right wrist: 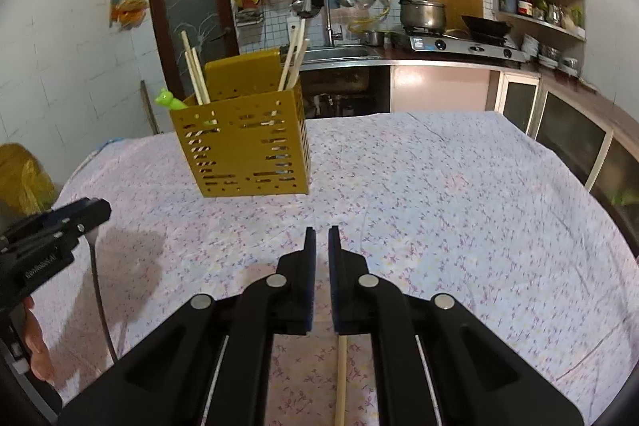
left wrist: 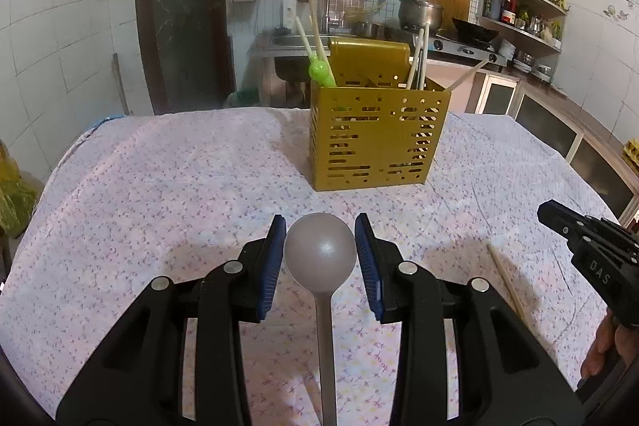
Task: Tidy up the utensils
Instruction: 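Carry the chopstick with the right tool into the holder while the left tool inserts the spoon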
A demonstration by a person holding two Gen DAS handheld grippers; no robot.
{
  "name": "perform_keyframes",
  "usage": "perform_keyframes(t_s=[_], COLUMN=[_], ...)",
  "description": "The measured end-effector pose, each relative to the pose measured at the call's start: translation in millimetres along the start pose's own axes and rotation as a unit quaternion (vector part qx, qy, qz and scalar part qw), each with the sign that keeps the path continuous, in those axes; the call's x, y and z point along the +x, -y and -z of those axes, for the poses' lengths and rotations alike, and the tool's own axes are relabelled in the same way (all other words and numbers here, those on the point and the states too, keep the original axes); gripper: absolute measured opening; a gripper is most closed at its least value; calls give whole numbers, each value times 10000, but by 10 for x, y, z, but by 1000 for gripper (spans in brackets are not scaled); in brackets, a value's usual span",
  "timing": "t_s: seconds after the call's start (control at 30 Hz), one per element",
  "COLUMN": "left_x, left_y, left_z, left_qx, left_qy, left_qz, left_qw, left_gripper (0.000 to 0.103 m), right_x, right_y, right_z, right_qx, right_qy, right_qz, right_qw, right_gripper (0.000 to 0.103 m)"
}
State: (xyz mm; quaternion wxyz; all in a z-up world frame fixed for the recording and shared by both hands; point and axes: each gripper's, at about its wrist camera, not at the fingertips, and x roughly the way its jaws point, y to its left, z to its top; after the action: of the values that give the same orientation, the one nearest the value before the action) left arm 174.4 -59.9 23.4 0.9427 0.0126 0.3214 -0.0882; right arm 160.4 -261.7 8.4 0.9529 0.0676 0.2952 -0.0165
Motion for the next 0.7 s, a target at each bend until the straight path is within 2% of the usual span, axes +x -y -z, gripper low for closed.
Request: perform_keyframes(t_s=[0.07,0.13,0.17,0.23,0.33,0.4,0.47,0.6,0.7], left_x=[42,133,191,299,414,467,504,557,547], left_y=[-41,-75,-90,-115,-125,-102,-85,-100,-94], left_z=[-10,-4,10,48,139,205,267,306,304], left_qx=[-36,-66,-94,-171,-221,-151,-108,-133,-118], left_qy=[-103,-296,-415,-617,-878,-976,-1056,-1153,-1145], left_qz=[16,30,35,49,81,62,43,43,44], left_qw=[9999,9995,9991,9979,9959,9951,9943,9932,9933], left_gripper=[35,35,35,35,35,35,35,35,35], right_x=[94,226,324,450,583,697,707,716,710], right_y=[26,64,80,80,58,67,61,62,119], right_z=[4,51,90,176,282,349,368,372,366], right_qx=[-17,-2,6,-52,-225,-239,-258,-214,7], right_qy=[-212,-454,-655,-867,-1100,-1333,-1317,-1345,-1344], right_qz=[64,128,142,214,400,446,492,464,347], right_qw=[9998,9989,9977,9960,9929,9898,9897,9896,9903], right_gripper=[8,33,55,55,51,40,38,10,6])
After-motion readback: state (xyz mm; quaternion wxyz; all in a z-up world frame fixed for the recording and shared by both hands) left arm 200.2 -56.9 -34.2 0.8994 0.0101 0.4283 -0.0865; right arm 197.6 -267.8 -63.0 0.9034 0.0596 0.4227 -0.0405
